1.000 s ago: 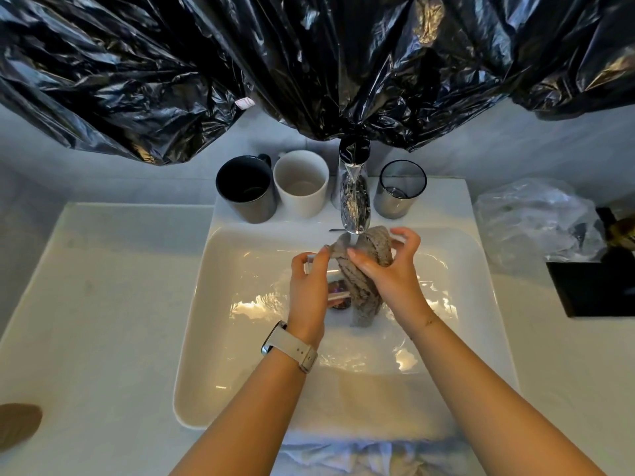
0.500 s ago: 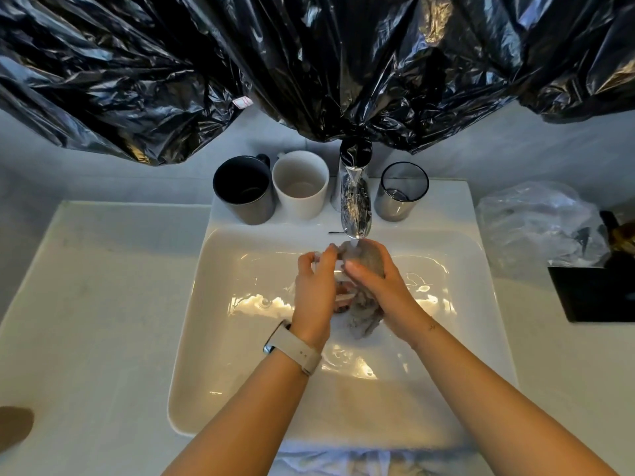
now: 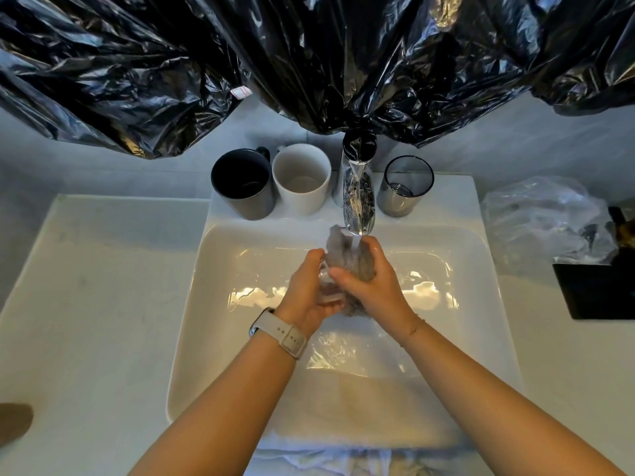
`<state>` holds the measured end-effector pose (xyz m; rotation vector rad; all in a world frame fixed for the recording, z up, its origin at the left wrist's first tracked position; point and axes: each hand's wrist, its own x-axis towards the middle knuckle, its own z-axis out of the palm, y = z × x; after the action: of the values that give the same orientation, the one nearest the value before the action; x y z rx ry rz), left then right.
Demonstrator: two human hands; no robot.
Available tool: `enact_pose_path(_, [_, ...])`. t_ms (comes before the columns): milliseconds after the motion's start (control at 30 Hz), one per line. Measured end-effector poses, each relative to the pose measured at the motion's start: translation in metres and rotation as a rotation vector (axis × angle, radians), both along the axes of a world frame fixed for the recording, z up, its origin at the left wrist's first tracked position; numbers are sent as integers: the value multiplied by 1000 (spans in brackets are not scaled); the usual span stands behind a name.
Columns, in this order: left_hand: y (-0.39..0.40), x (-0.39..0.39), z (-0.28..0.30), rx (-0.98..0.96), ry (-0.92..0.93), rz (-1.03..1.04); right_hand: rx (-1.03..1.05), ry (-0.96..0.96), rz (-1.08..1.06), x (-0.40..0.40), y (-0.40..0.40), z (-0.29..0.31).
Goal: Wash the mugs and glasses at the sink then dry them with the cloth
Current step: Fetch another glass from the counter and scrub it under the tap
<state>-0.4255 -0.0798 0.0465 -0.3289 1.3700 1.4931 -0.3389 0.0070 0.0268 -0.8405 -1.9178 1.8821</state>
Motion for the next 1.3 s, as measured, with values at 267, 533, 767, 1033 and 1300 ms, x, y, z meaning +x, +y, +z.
enact_pose_path(267, [-11,12,-16,-269,935,-128,-854,-118,-153,-19,-8,2])
enact_pose_path(533, [-12,0,-7,-146,811,-66,-933,-52,-166,-25,-8,7])
enact_pose_path(767, [-10,-20,9,-13,27,27,-225,-13,-38,-9,-13,17])
enact_pose_path(1033, [-11,3,10,-139,573,-38,-482,-64,-144,-24,-6,17])
enact_pose_path(1300, [-11,-7,-1,-190,946,-163,-939,-59,-27,-22,-8,13])
